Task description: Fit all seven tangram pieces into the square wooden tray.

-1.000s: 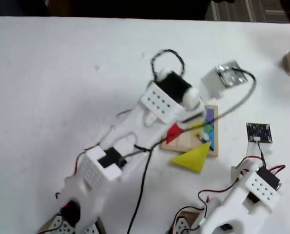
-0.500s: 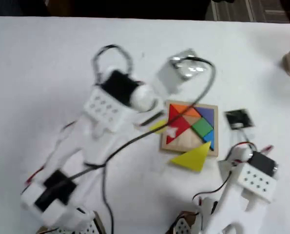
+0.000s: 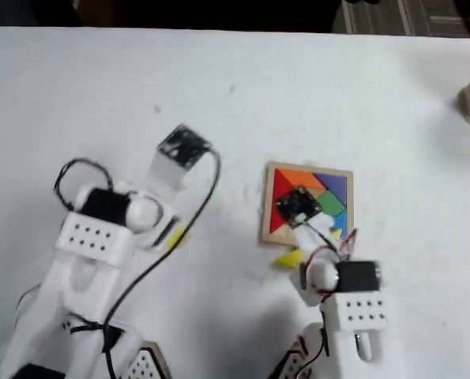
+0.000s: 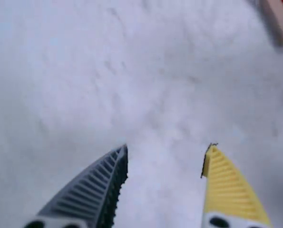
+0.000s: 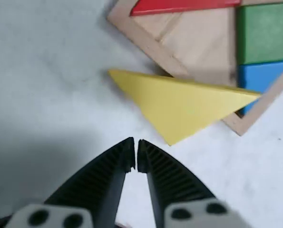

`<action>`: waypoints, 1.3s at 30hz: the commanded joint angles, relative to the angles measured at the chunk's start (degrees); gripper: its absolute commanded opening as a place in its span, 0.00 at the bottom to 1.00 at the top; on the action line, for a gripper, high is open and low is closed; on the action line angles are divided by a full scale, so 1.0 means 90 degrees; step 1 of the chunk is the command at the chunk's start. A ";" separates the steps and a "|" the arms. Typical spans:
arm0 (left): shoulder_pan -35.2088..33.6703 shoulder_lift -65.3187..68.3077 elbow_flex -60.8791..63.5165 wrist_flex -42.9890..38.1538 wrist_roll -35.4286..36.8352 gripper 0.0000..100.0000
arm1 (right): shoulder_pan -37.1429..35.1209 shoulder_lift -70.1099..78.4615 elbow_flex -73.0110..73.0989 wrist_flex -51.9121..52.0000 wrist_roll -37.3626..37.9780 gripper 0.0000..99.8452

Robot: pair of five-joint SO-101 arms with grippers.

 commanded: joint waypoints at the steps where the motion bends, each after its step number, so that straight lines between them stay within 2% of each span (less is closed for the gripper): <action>1: -0.0425 -0.0259 0.0713 -0.0967 -0.0010 0.27 | -0.0415 0.0640 -0.0029 -0.0396 -0.0274 0.02; 4: -0.0581 -0.0259 0.1094 -0.1436 -0.0020 0.27 | -0.0474 0.1275 0.0000 -0.0718 -0.0274 0.02; 8: -0.0581 -0.0259 0.1153 -0.1495 -0.0010 0.27 | -0.0376 0.2085 0.0010 -0.1109 -0.0274 0.02; 16: -0.0562 -0.0259 0.1162 -0.1504 -0.0010 0.27 | 0.0376 0.2886 0.0010 -0.2085 -0.0186 0.02; 18: -0.0552 -0.0259 0.1162 -0.1504 -0.0010 0.27 | 0.0611 0.3082 -0.0010 -0.2339 0.0078 0.02; 21: -0.0542 -0.0259 0.1172 -0.1504 -0.0010 0.27 | 0.0982 0.3189 -0.0049 -0.2447 0.0371 0.02; 30: -0.0532 -0.0259 0.1280 -0.1612 -0.0039 0.27 | 0.1372 0.2818 -0.0049 -0.2505 0.0410 0.02; 39: -0.0532 -0.0259 0.1319 -0.1602 -0.0039 0.27 | 0.1587 0.2926 -0.0039 -0.3492 0.0361 0.02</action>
